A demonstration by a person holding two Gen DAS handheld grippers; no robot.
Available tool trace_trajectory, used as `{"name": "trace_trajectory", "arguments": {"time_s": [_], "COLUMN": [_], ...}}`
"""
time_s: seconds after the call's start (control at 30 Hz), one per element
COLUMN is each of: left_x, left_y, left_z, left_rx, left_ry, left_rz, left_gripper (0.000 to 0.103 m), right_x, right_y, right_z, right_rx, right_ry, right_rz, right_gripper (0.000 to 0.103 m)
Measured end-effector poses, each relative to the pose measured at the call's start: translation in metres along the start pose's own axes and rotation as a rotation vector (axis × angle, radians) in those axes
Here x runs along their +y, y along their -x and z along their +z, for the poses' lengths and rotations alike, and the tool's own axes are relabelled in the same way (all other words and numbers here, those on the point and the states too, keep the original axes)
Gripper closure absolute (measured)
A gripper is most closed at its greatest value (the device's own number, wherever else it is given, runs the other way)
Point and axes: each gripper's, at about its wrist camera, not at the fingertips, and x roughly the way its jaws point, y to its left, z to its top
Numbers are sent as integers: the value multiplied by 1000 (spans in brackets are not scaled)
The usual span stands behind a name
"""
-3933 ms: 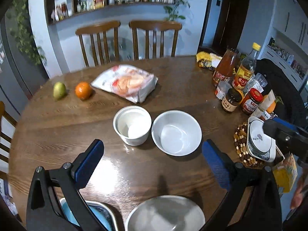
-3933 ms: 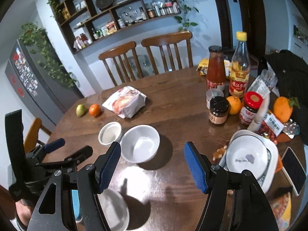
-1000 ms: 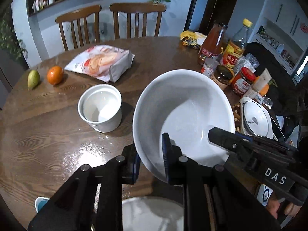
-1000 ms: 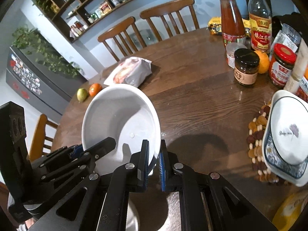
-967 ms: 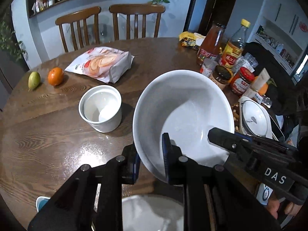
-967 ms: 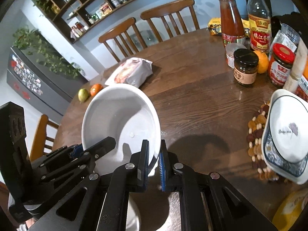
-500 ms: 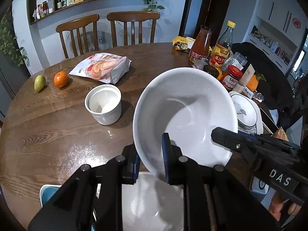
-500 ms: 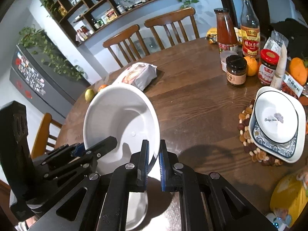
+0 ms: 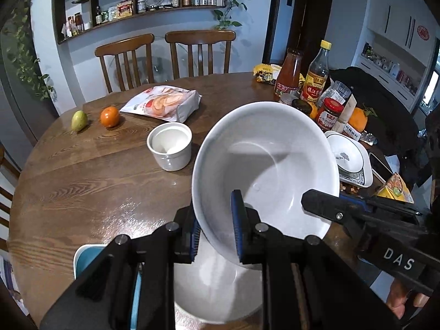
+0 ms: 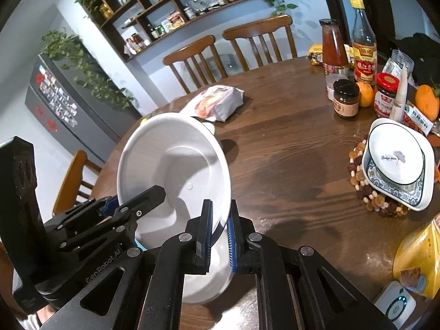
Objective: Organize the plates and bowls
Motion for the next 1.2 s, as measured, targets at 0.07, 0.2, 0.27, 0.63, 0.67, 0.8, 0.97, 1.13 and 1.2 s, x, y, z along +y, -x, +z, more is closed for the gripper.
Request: {"name": "trace_trajectory", "arguments": {"time_s": [0.07, 0.2, 0.27, 0.63, 0.67, 0.8, 0.97, 1.13, 1.2], "left_x": [1, 5, 7, 15, 15, 16, 17, 16, 17], "left_y": [5, 14, 16, 26, 26, 27, 24, 20, 18], "left_z": [-3, -9, -13, -31, -32, -37, -42, -48, -50], "left_rx": [-4, -13, -13, -8, -8, 0, 15, 32, 42], "left_ry": [5, 11, 15, 42, 42, 47, 57, 66, 69], "left_rz": [5, 19, 28, 56, 58, 61, 58, 54, 50], "left_gripper": [86, 86, 86, 86, 86, 86, 86, 86, 86], "right_x": [5, 12, 16, 30, 30, 31, 32, 31, 31], "right_y": [2, 4, 3, 1, 0, 0, -3, -6, -6], "right_z": [-3, -9, -12, -27, -27, -31, -36, -40, -42], "right_rx": [0, 7, 12, 47, 49, 56, 74, 89, 96], "right_ry": [10, 23, 32, 65, 66, 74, 79, 79, 80], "right_rz": [4, 20, 24, 38, 39, 38, 35, 28, 25], "right_gripper": [92, 92, 92, 92, 92, 92, 92, 92, 92]}}
